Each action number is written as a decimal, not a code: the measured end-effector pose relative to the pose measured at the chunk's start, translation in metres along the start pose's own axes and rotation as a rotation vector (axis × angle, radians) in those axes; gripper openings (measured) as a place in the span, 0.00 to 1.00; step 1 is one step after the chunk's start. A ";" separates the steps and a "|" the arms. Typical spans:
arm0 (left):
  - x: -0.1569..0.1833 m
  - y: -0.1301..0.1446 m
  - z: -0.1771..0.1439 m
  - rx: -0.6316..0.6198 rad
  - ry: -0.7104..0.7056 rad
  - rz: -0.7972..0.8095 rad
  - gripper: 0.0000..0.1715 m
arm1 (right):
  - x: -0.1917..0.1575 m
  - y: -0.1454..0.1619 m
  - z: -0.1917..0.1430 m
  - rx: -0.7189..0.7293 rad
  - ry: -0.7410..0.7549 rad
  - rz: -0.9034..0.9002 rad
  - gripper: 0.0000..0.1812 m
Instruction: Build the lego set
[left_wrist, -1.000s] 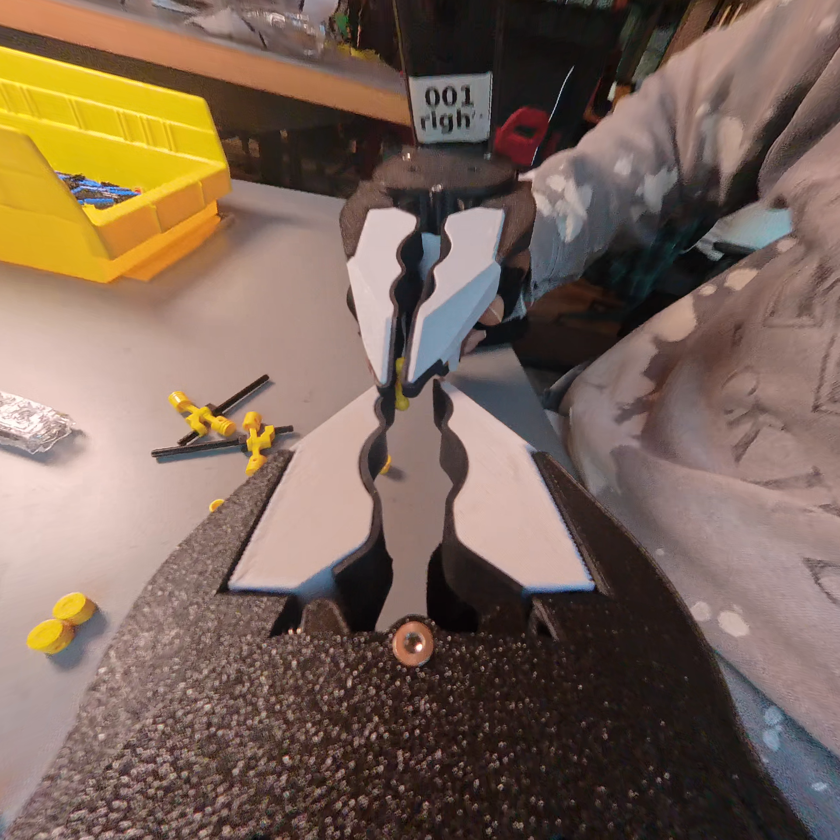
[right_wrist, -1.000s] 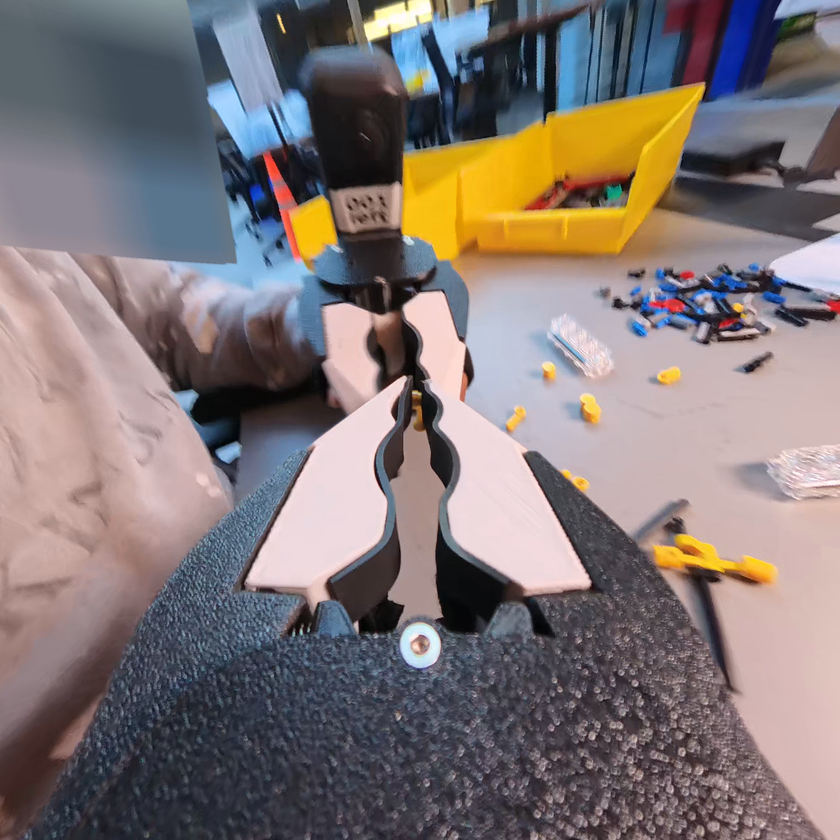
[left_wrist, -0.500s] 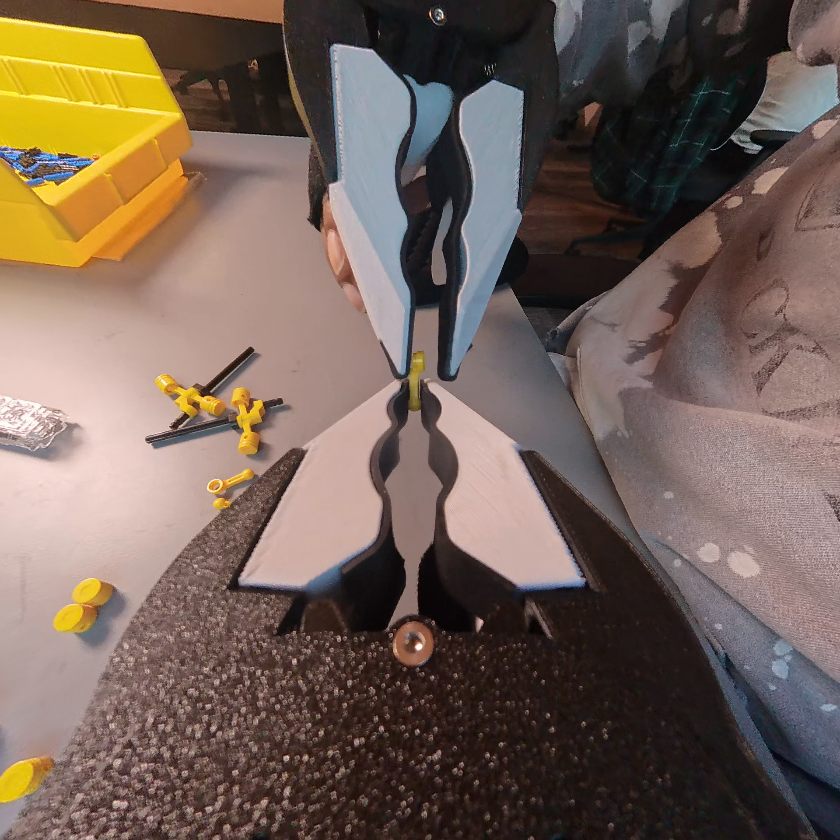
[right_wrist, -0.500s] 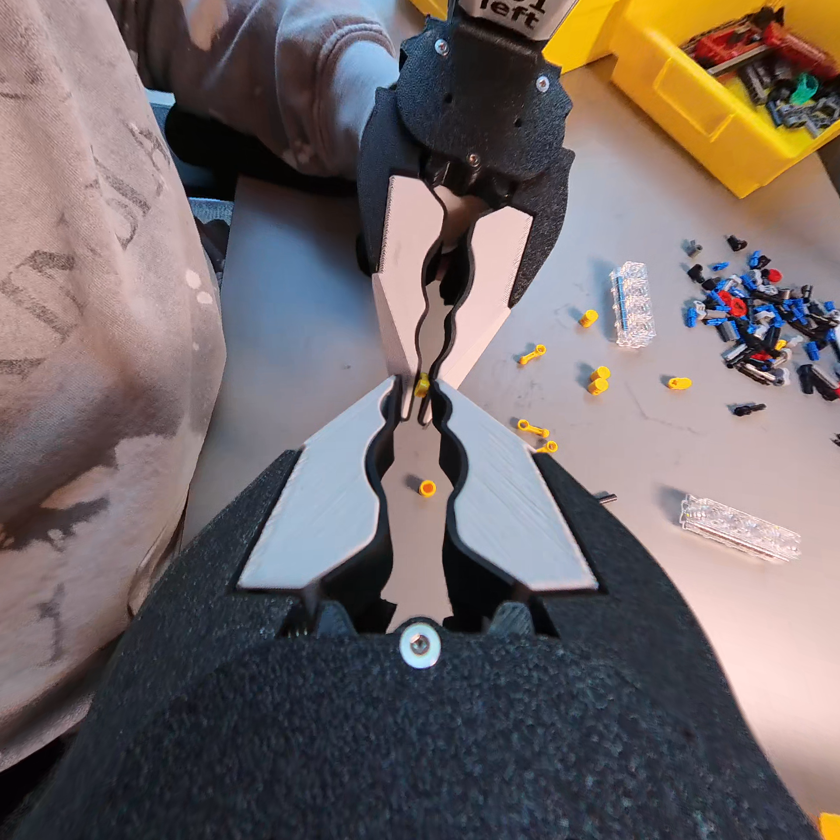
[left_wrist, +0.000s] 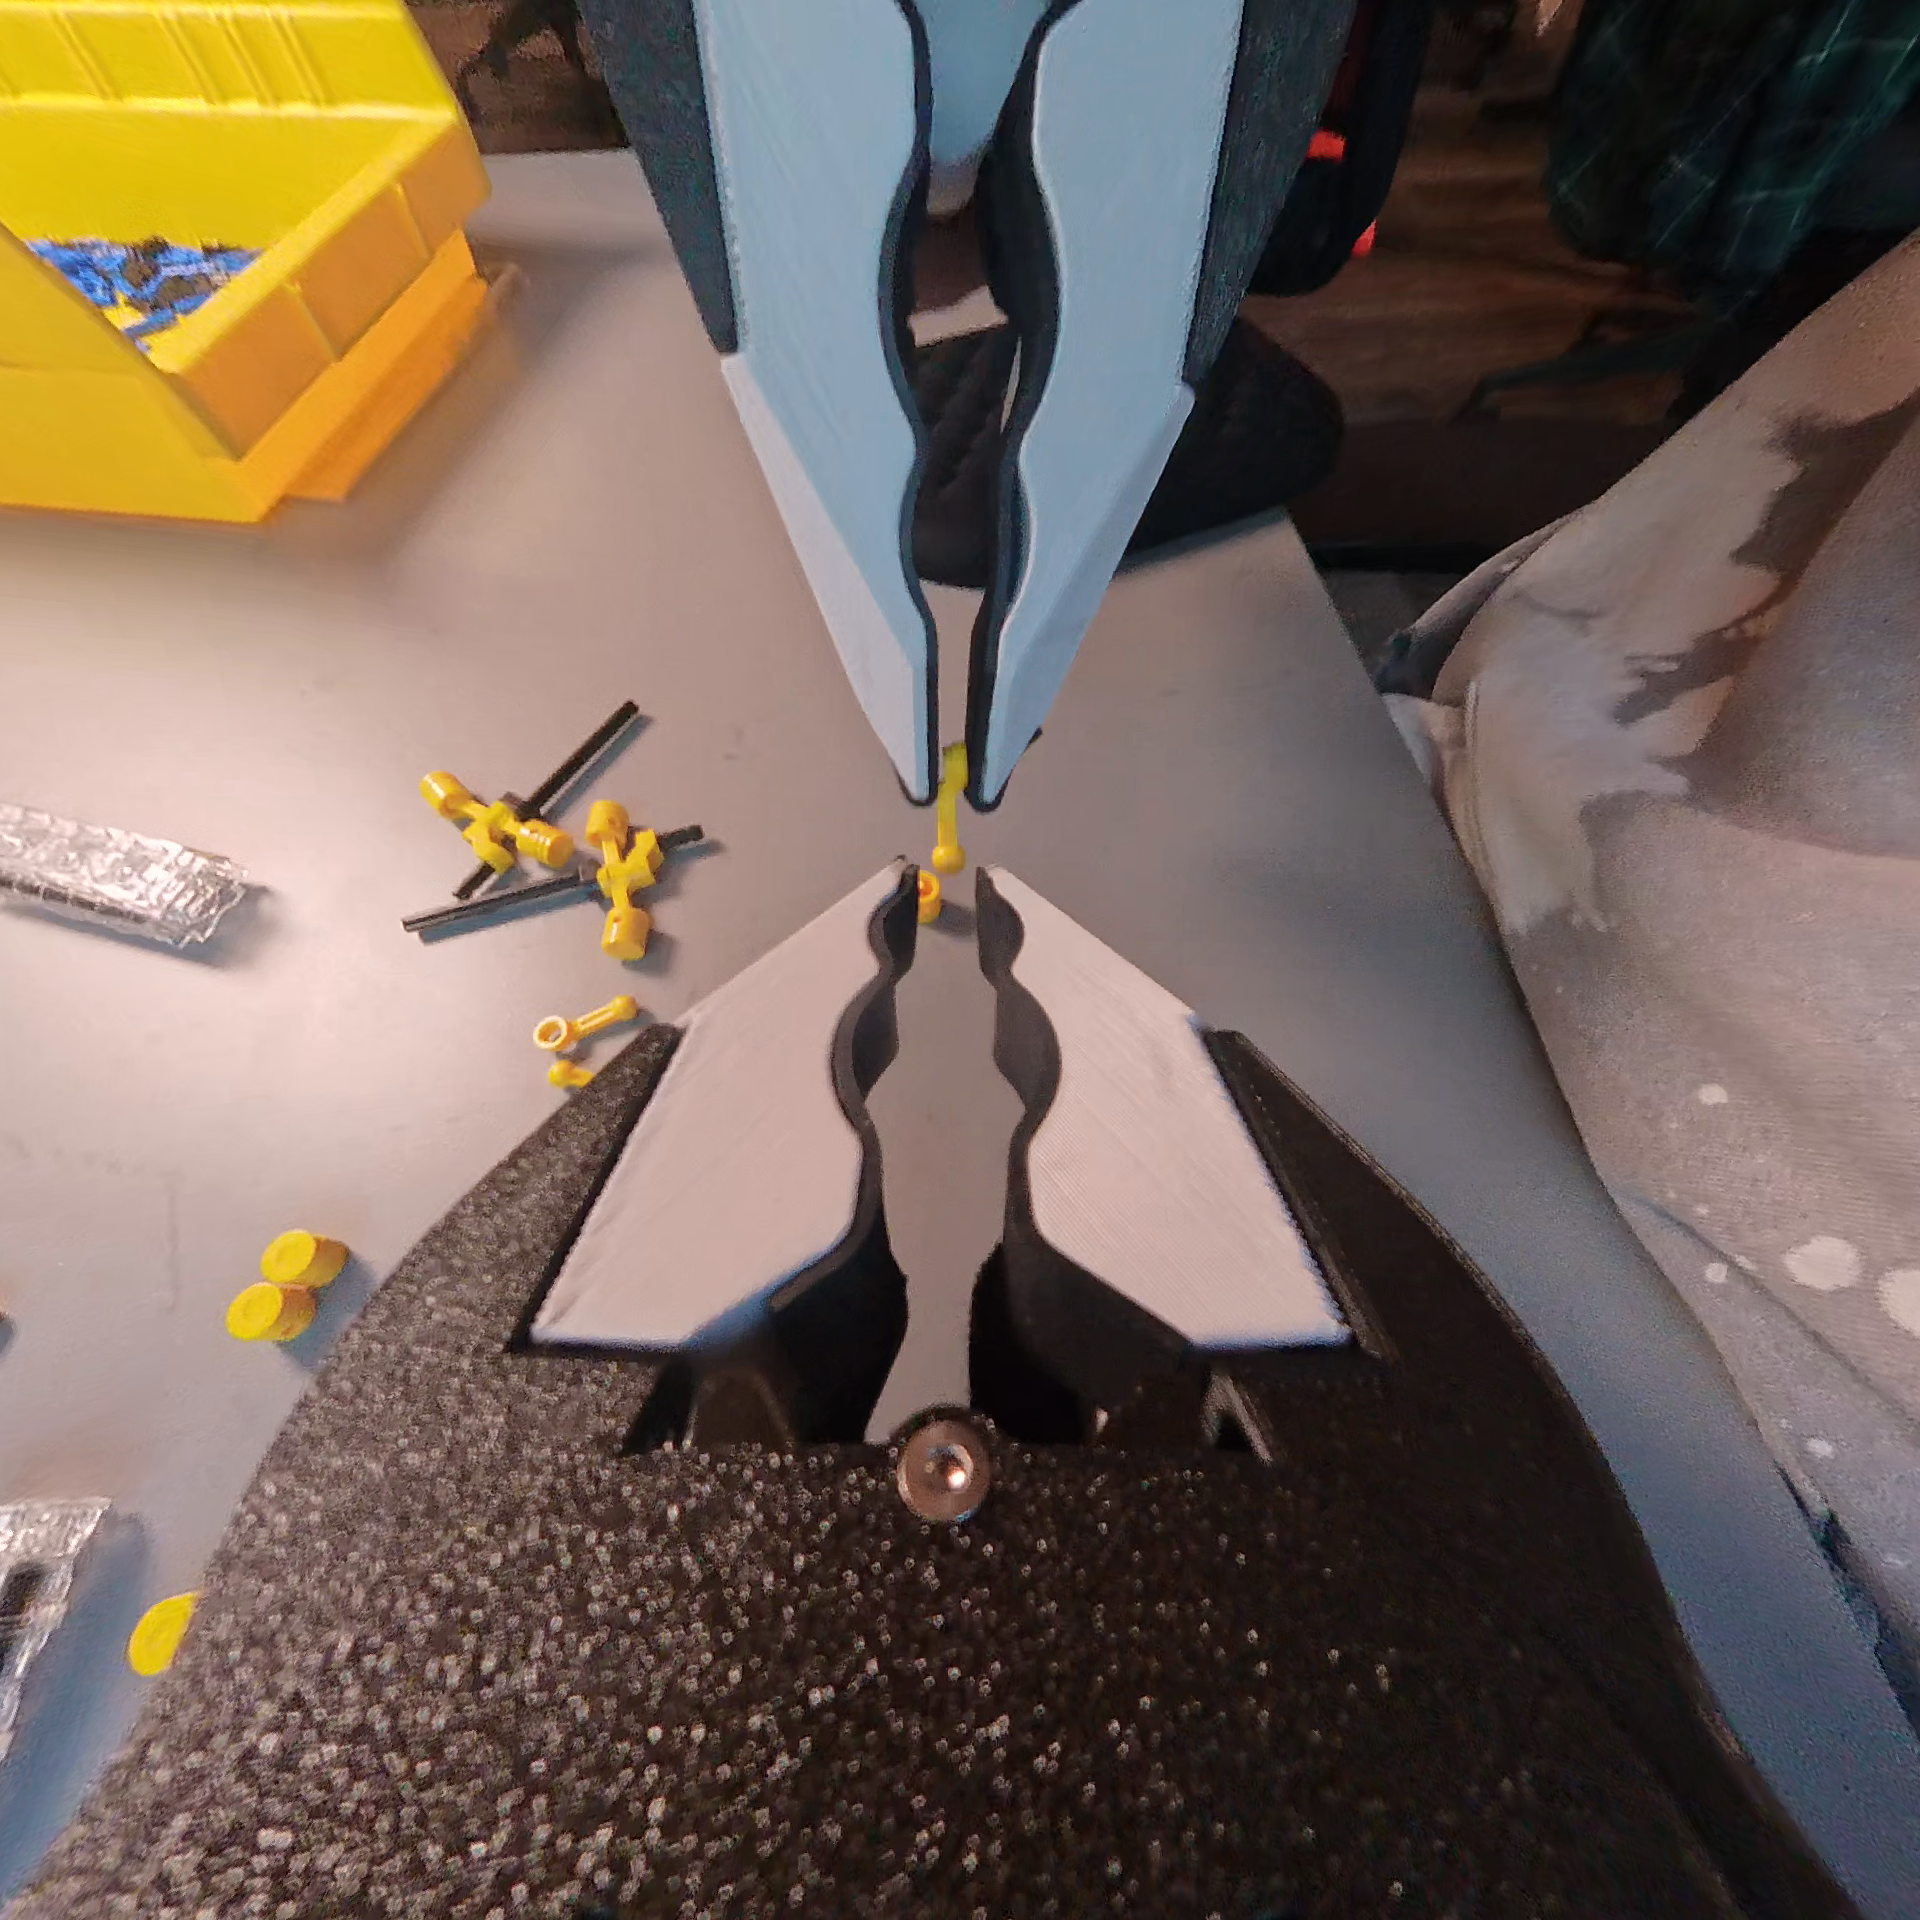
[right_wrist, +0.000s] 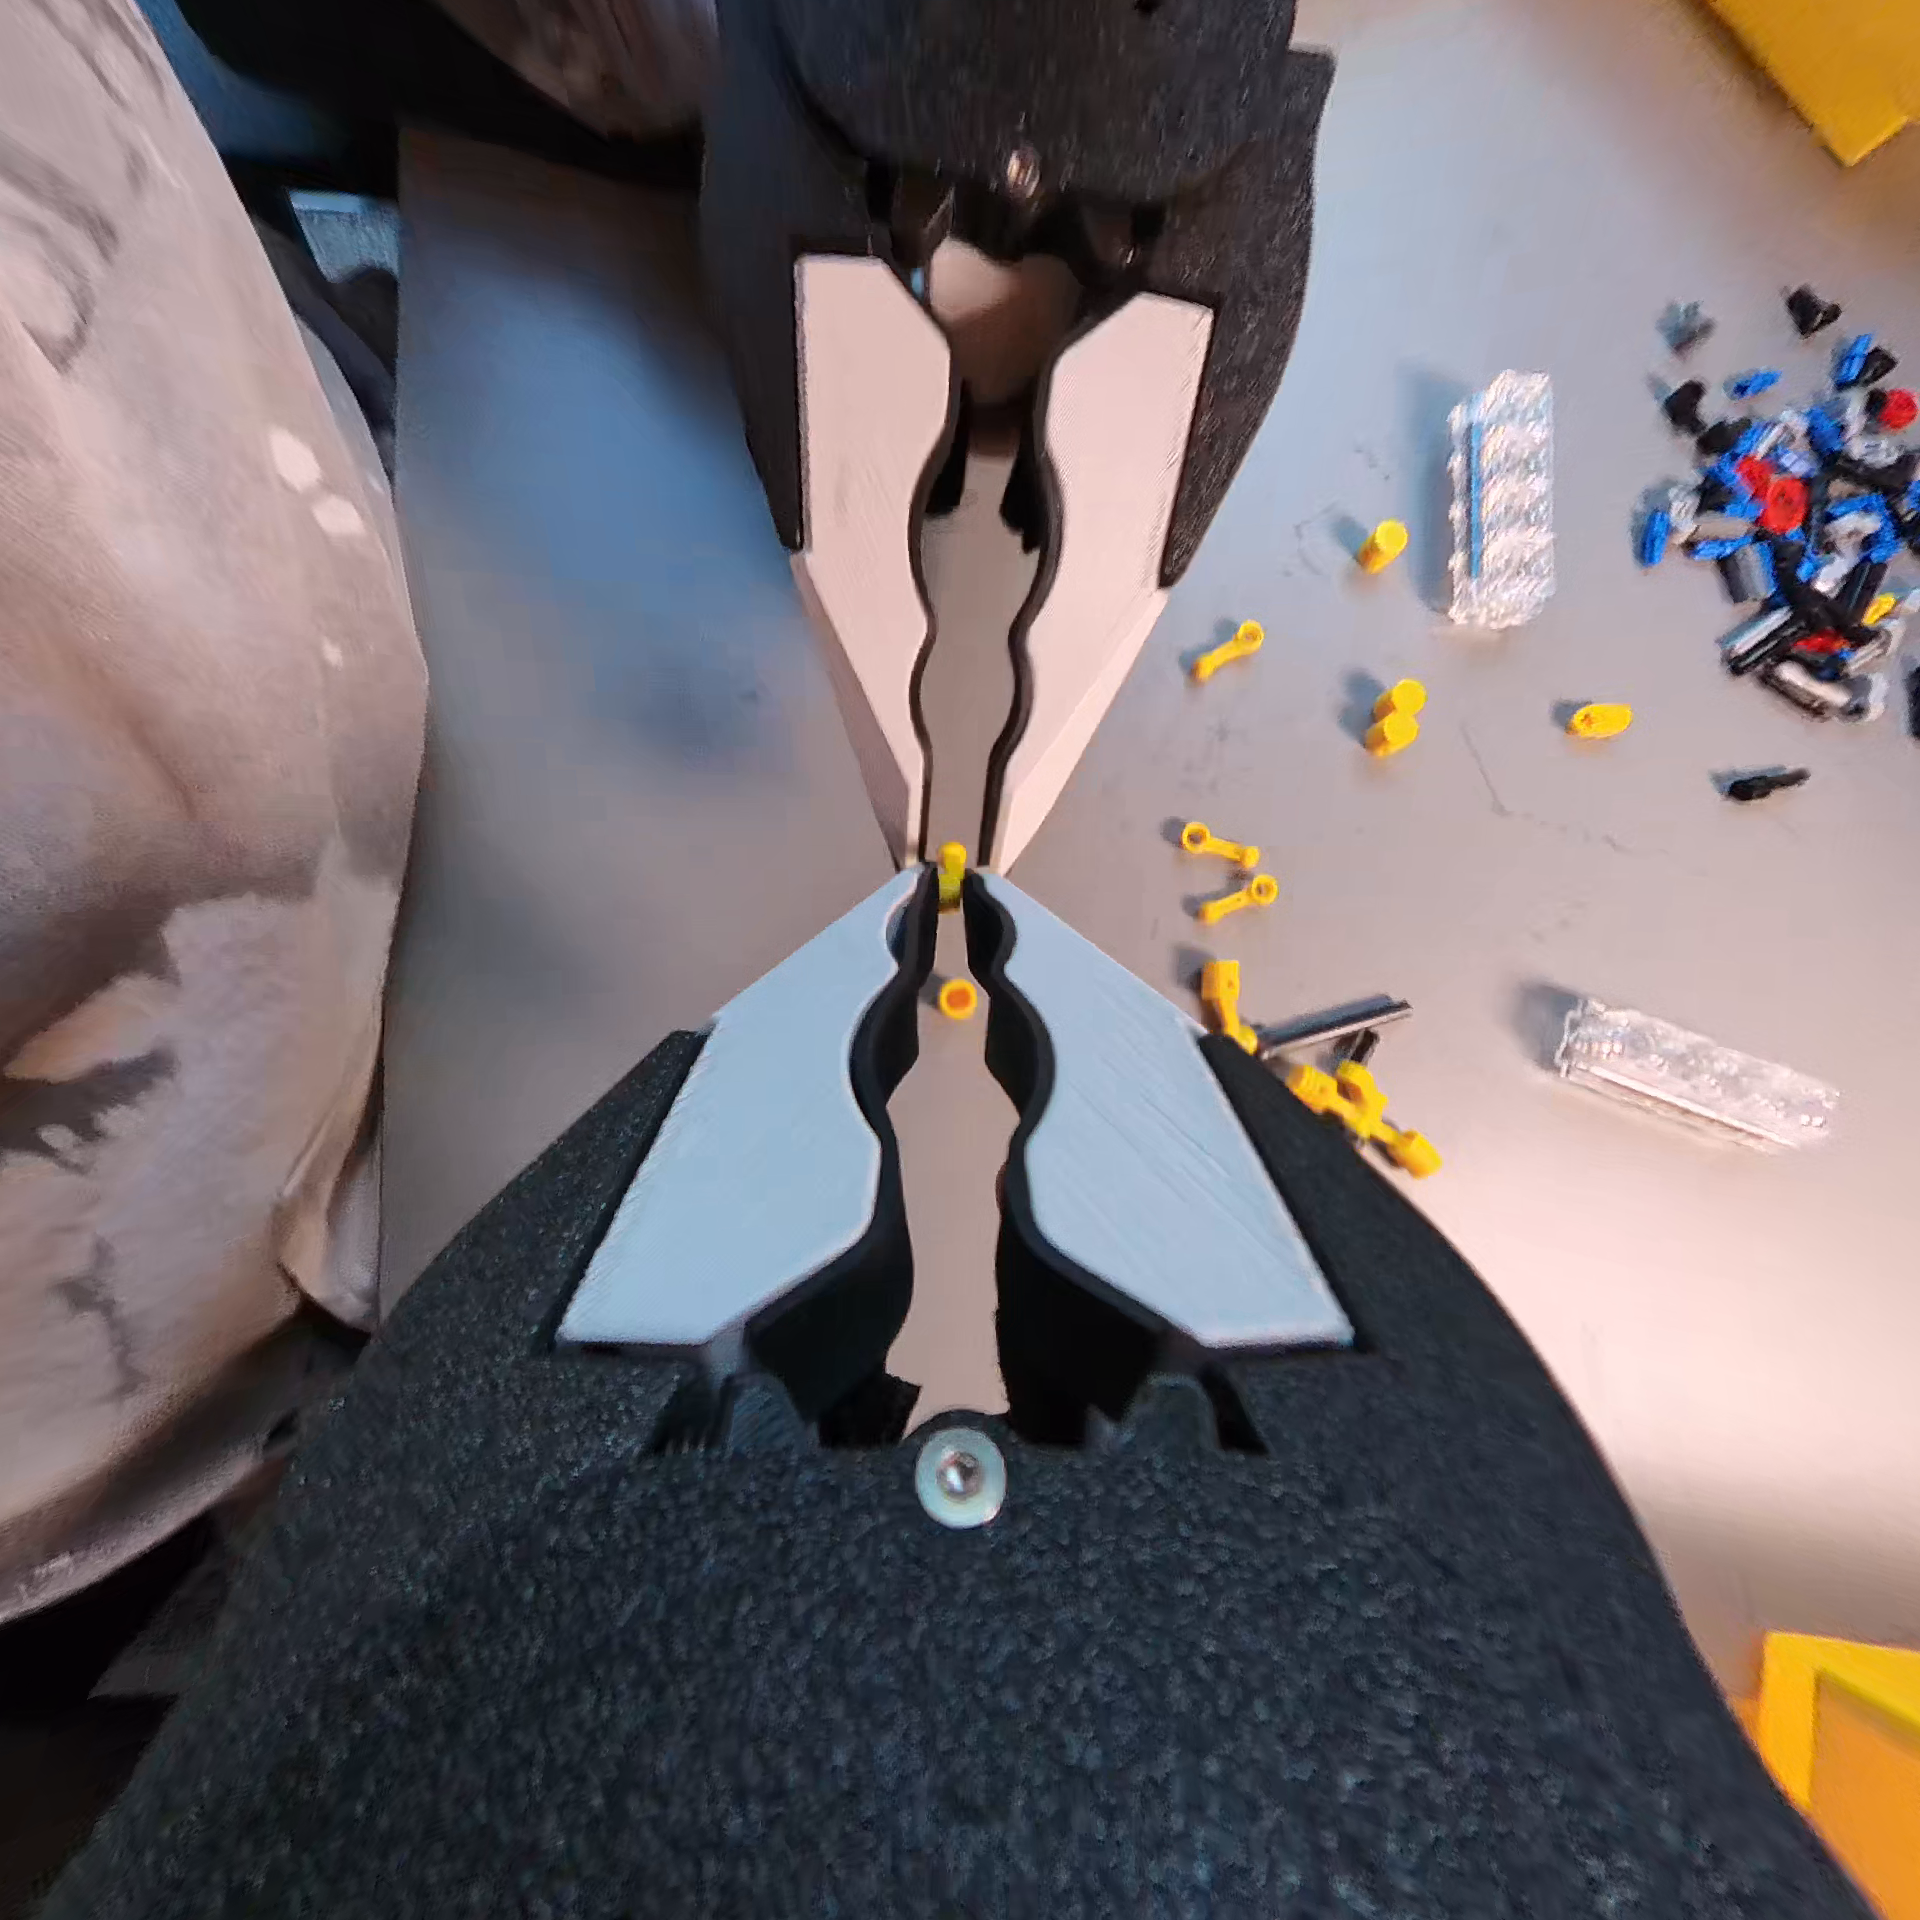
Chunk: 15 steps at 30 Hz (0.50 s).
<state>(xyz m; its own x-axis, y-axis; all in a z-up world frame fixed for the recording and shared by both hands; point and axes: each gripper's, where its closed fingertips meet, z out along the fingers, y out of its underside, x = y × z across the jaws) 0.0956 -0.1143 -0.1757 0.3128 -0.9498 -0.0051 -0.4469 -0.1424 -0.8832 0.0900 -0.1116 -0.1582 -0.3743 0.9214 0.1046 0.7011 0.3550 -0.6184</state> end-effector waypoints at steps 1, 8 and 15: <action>-0.001 0.006 0.002 -0.032 -0.002 0.000 0.08 | -0.003 0.009 0.002 -0.050 -0.019 -0.004 0.02; -0.007 0.029 0.026 -0.205 0.020 0.015 0.14 | -0.001 0.045 0.020 -0.283 -0.012 -0.127 0.02; -0.011 0.030 0.037 -0.232 0.054 0.043 0.11 | 0.003 0.050 0.021 -0.363 -0.041 -0.183 0.02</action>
<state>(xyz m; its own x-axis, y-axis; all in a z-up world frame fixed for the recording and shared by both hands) 0.1103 -0.0976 -0.2195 0.2466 -0.9691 -0.0100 -0.6412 -0.1554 -0.7514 0.1111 -0.0941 -0.2048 -0.5312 0.8336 0.1518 0.7868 0.5517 -0.2765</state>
